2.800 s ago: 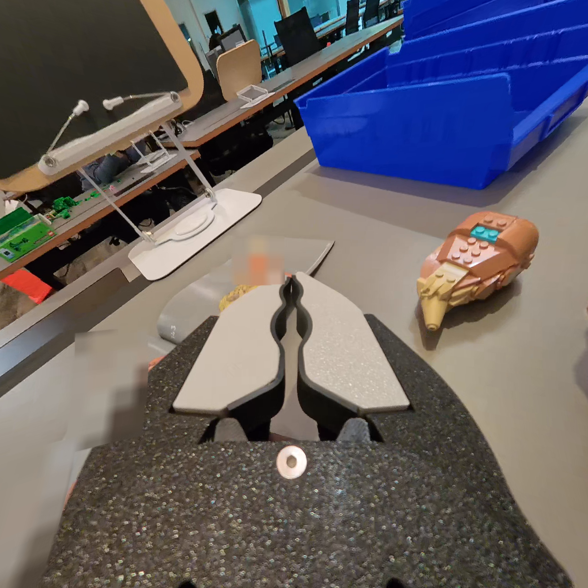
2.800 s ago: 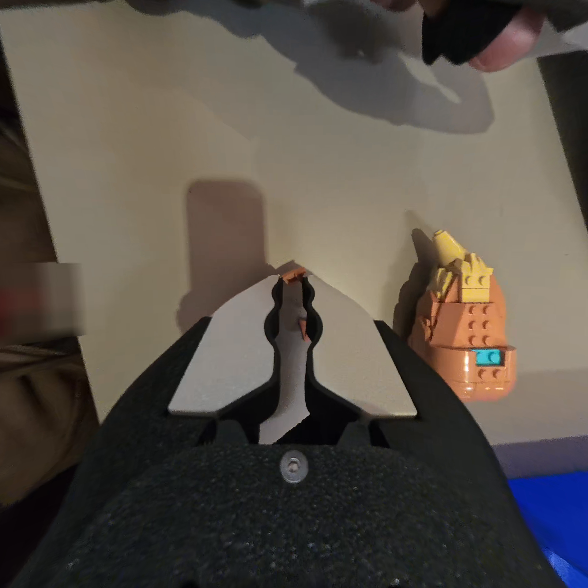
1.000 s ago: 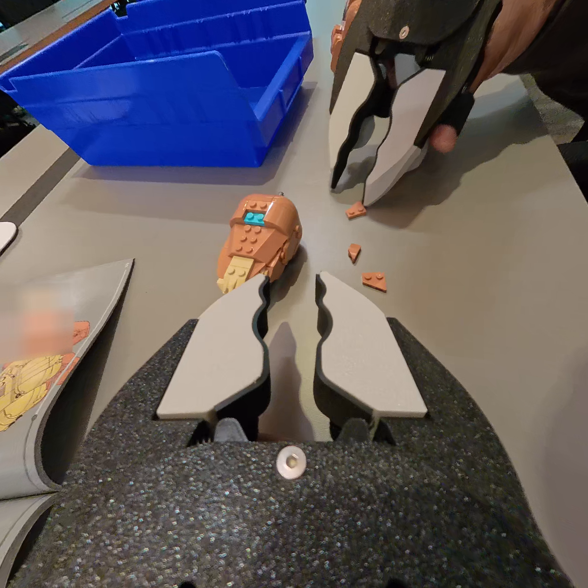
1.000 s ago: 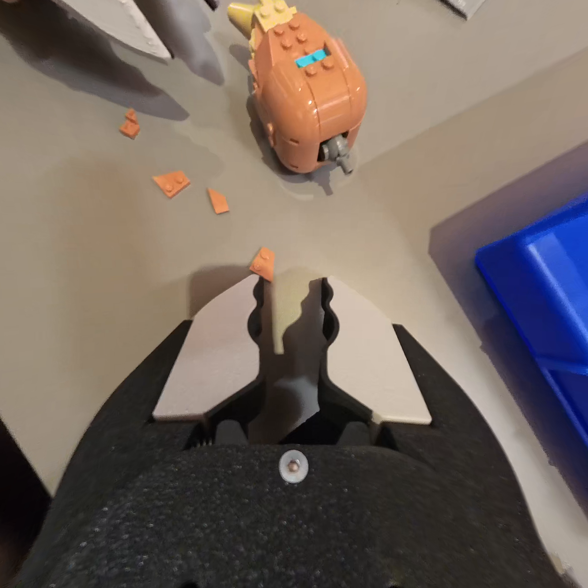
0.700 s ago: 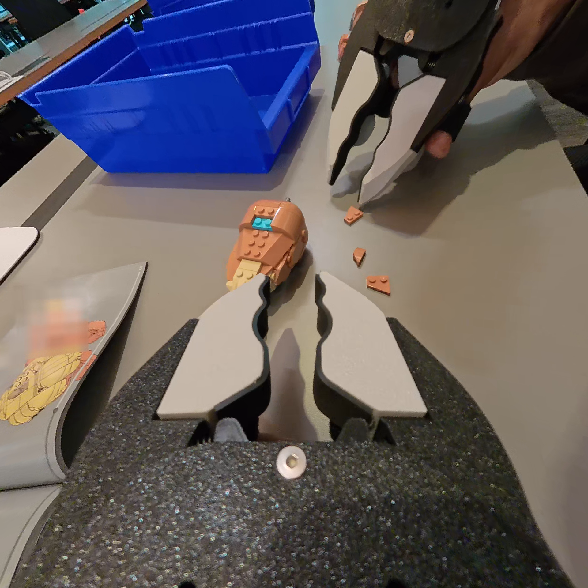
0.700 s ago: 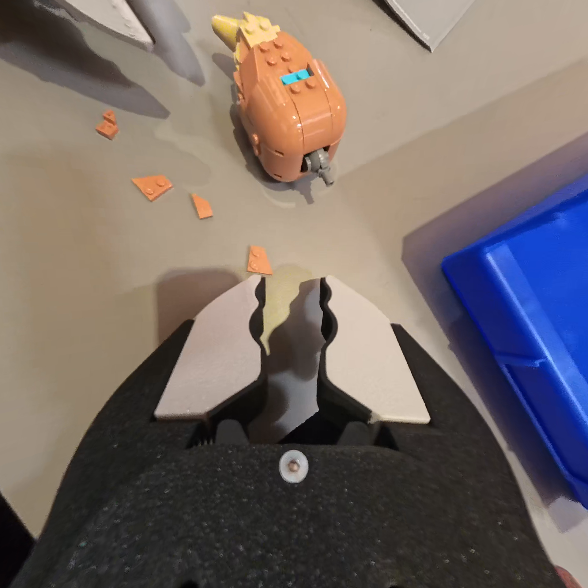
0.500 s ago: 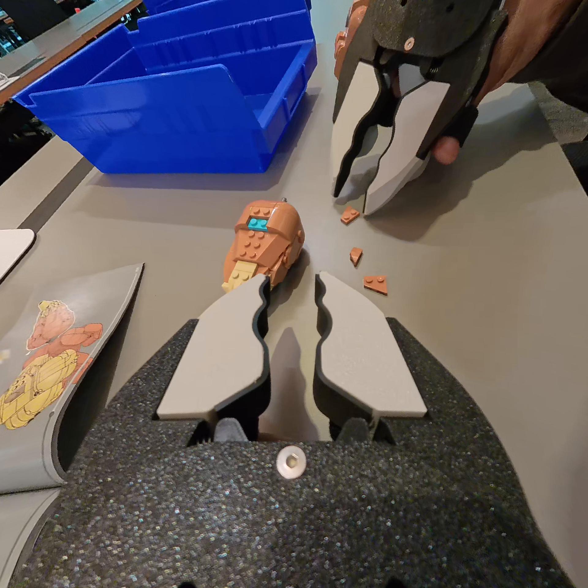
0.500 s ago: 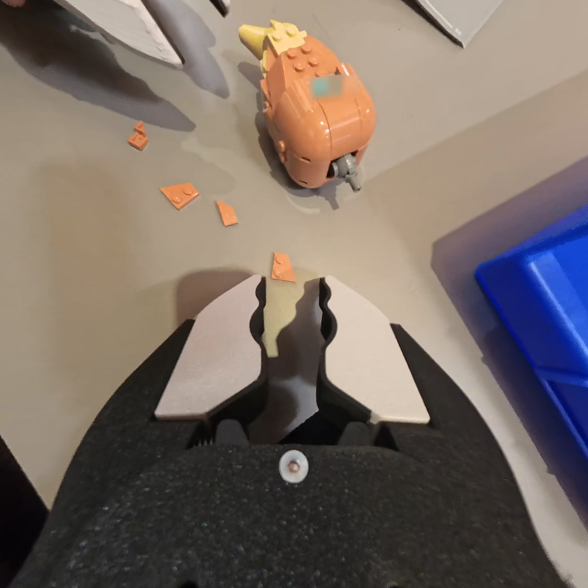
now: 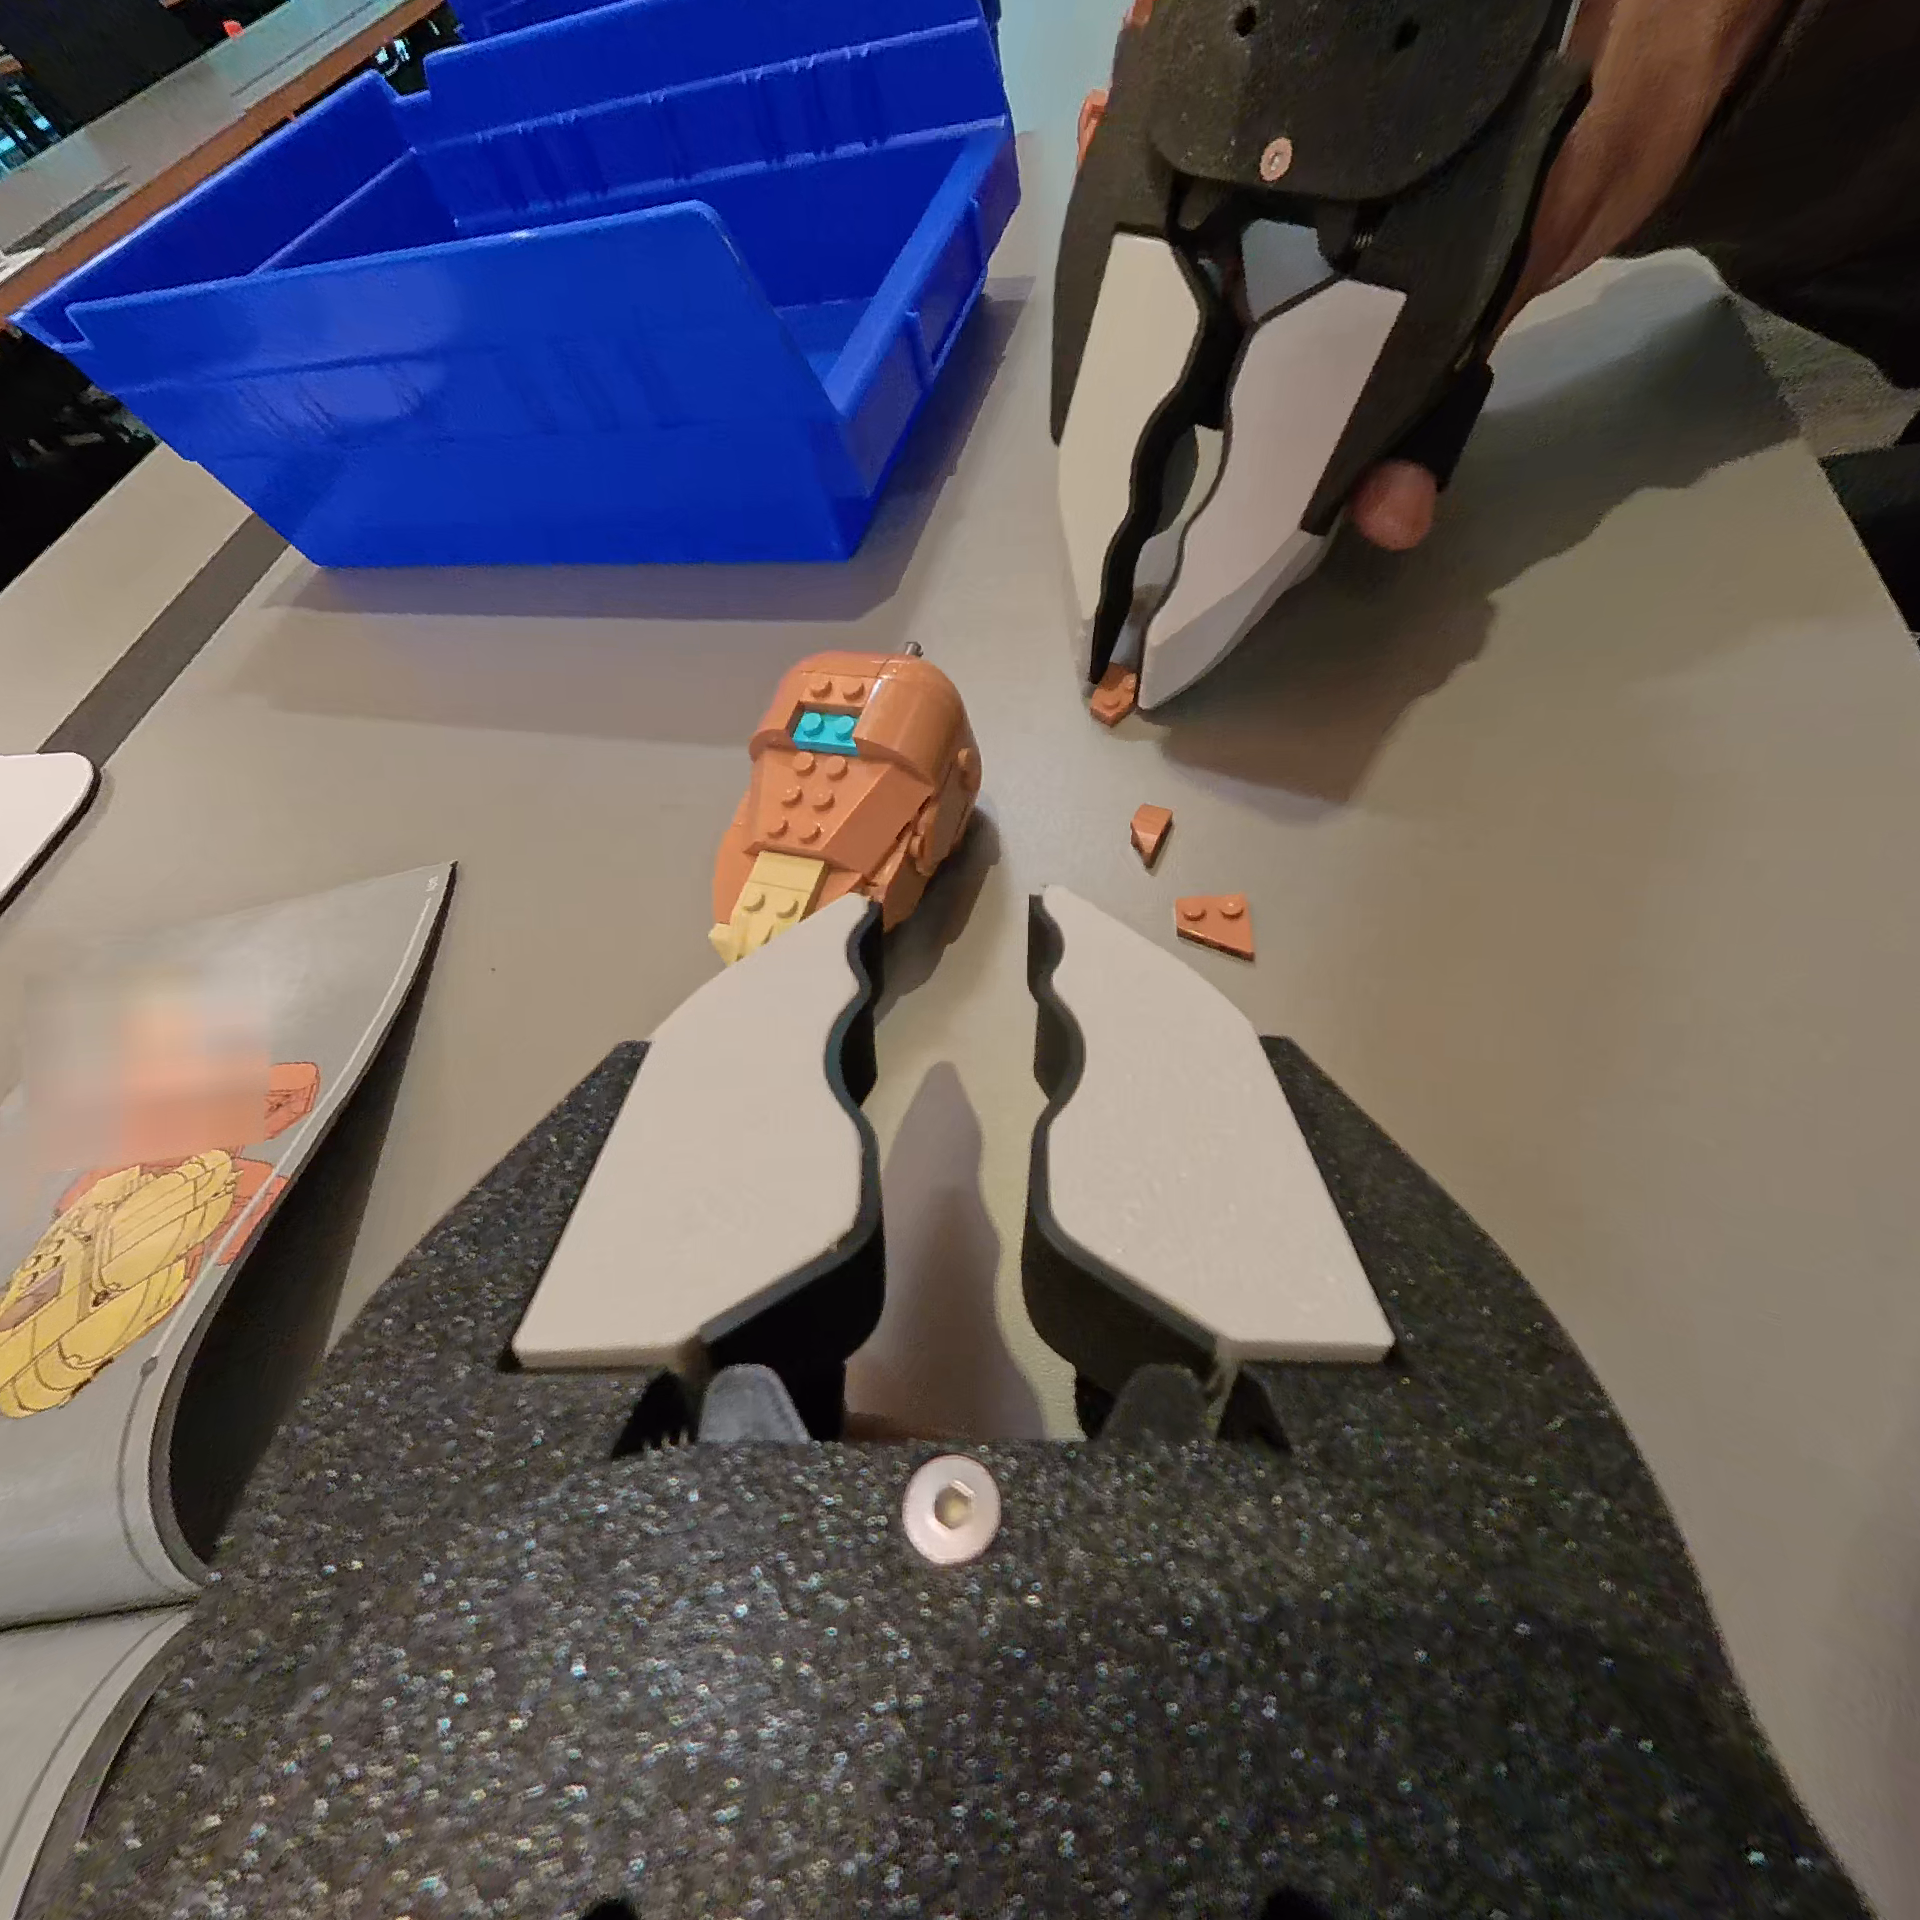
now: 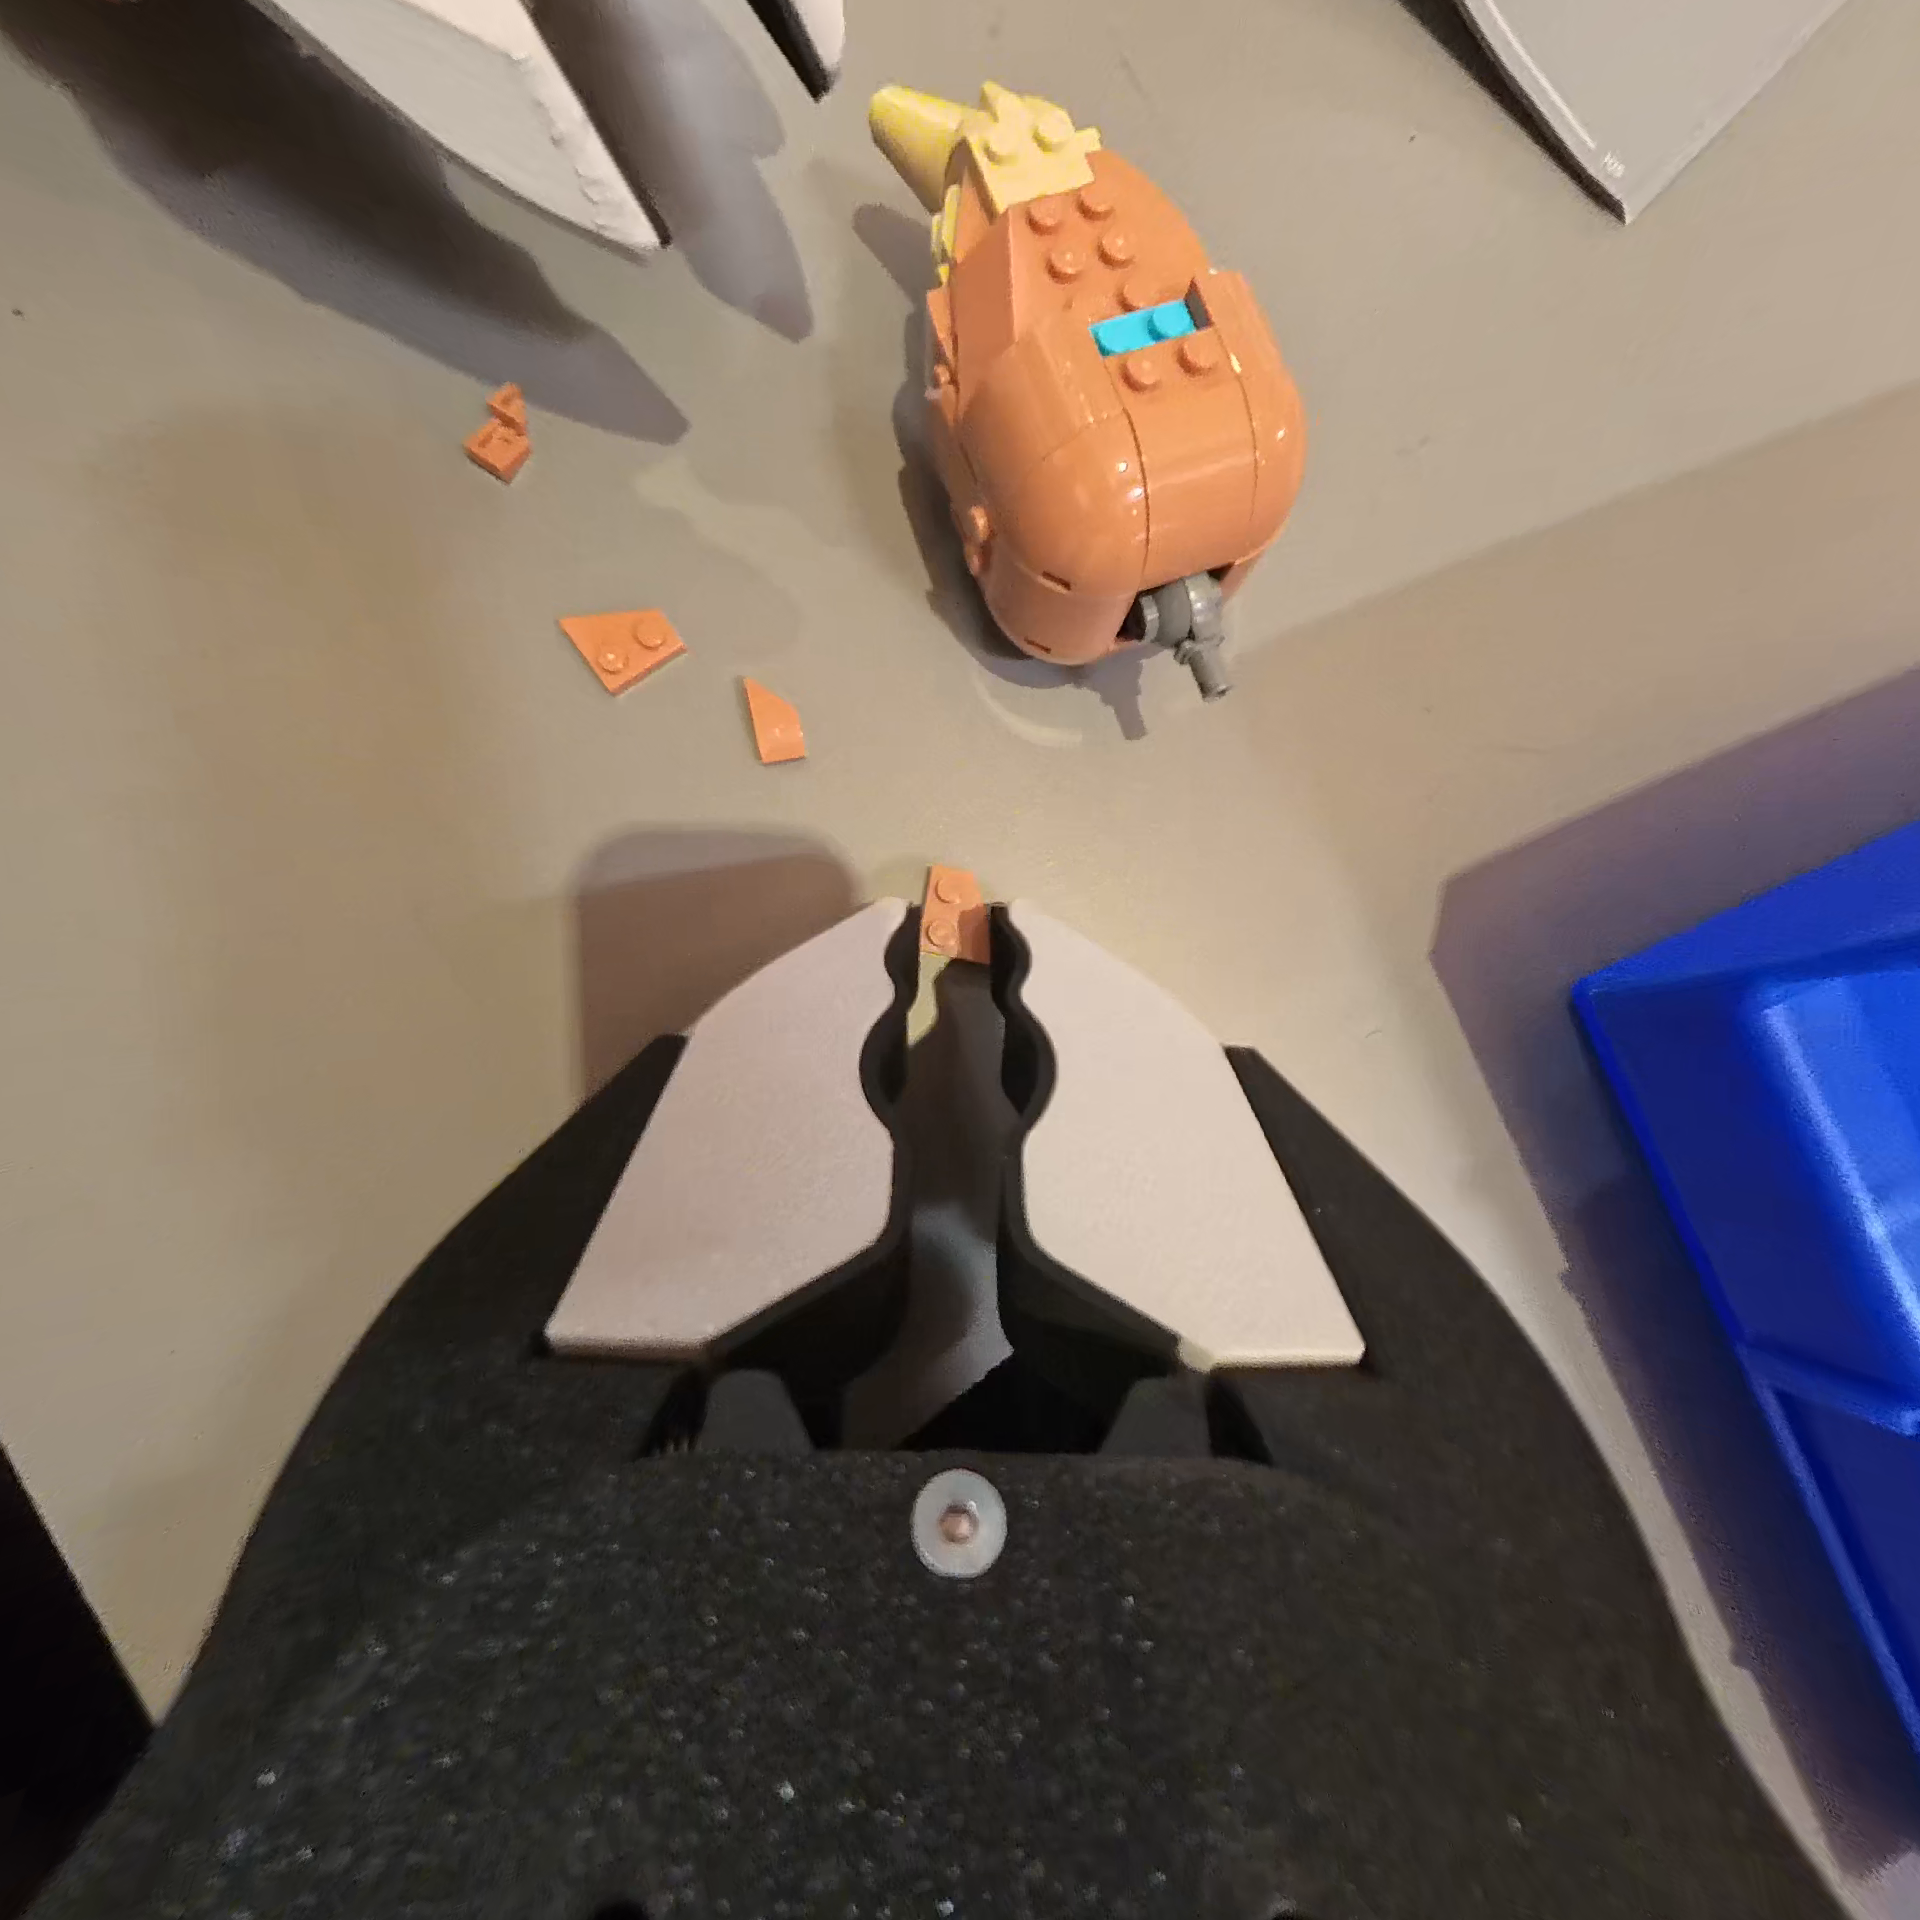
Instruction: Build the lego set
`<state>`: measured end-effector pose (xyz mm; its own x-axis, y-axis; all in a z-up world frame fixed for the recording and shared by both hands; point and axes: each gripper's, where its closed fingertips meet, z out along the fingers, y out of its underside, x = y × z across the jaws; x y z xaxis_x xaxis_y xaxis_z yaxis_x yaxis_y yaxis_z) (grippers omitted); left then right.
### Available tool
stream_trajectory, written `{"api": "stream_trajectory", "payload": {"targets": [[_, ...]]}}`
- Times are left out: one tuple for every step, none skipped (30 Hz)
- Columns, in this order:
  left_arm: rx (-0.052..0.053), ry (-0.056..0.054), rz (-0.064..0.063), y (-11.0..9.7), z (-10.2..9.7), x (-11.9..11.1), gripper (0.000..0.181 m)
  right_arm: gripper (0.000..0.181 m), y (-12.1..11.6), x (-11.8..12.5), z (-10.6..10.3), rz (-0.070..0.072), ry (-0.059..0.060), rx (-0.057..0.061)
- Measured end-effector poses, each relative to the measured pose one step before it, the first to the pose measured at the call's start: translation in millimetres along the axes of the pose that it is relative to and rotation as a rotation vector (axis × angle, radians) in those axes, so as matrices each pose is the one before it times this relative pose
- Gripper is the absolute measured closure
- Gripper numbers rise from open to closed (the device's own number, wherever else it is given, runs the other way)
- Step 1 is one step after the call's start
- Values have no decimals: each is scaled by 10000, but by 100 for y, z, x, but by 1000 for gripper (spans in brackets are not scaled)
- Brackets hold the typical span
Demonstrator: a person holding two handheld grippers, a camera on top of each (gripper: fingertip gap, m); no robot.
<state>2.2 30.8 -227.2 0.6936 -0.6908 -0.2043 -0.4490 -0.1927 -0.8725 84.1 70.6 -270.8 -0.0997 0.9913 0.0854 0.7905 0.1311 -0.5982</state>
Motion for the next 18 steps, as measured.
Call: {"api": "stream_trajectory", "payload": {"targets": [[-4,-25,19,9,-8,-53,155,169,-98,228,-87,-106,48,23],[7,-28,0,11,-16,-78,155,169,-256,168,-159,-103,-14,94],[1,-18,-19,43,-24,-91,155,169,-414,147,-232,-87,-31,156],[-15,-27,-19,68,-17,-115,155,169,-509,188,-258,-66,-22,168],[-13,-44,-2,75,-2,-123,155,169,-588,158,-264,-90,-36,171],[10,-48,3,32,-9,-123,155,169,-648,103,-226,-153,-57,180],[24,-59,5,4,-12,-121,154,169,-666,128,-170,-166,-42,151],[30,-57,10,-12,-12,-123,154,168,-675,158,-103,-178,-25,118],[34,-85,11,-17,-9,-161,153,168,-673,152,-36,-204,-34,93],[32,-71,38,0,-4,-144,153,169,-617,173,22,-194,-37,59],[32,-100,61,23,-32,-191,152,168,-560,215,73,-186,-15,27],[50,-129,60,29,-27,-245,151,168,-541,255,66,-182,17,36],[52,-130,43,32,-14,-268,150,168,-488,228,68,-165,-1,25],[-2,-65,34,120,-1,-201,148,168,-426,204,50,-159,-13,28],[-14,-73,35,153,17,-233,146,168,-410,224,15,-120,2,58],[11,-101,28,120,29,-286,144,168,-354,194,0,-61,-21,67],[-3,-80,23,65,36,-298,143,169,-304,140,-18,-40,-60,73],[38,-25,33,15,45,-244,142,169,-252,142,-29,-25,-49,79]]}}
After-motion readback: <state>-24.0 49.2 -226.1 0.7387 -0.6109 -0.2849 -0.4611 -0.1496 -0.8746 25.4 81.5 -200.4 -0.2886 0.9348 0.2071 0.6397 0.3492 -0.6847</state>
